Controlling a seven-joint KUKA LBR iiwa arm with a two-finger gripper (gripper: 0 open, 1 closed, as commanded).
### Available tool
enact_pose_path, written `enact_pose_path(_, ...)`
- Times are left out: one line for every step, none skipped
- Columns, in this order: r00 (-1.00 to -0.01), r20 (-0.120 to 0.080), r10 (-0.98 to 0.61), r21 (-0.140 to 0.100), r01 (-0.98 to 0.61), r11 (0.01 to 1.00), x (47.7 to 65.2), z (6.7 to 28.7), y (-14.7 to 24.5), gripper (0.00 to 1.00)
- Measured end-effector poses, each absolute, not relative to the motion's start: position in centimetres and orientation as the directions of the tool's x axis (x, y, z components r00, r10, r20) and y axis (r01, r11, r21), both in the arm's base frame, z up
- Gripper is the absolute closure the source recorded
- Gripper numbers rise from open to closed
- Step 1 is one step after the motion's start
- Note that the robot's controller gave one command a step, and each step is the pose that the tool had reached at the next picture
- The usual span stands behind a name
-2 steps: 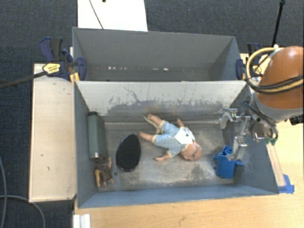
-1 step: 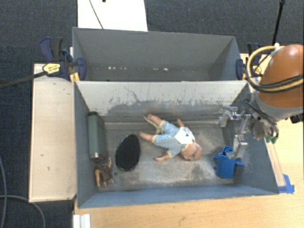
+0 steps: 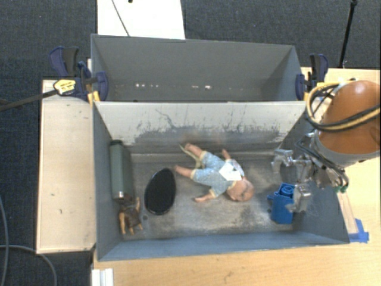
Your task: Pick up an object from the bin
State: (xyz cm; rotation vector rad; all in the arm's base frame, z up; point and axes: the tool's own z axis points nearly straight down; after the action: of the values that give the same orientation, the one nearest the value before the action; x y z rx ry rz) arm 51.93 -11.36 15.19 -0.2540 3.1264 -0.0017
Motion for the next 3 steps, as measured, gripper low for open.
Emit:
enact_pose_path(-0.987,-0.004,-0.160,-0.003,-0.159,0.987,51.8,15.1,-15.4,0.00)
enact_pose_path(-0.895,-0.002,-0.447,-0.001,-0.447,0.895,52.4,13.6,-14.6,0.00)
enact_pose_path(-0.725,-0.010,-0.688,0.011,-0.688,0.725,52.0,7.0,-13.8,0.00)
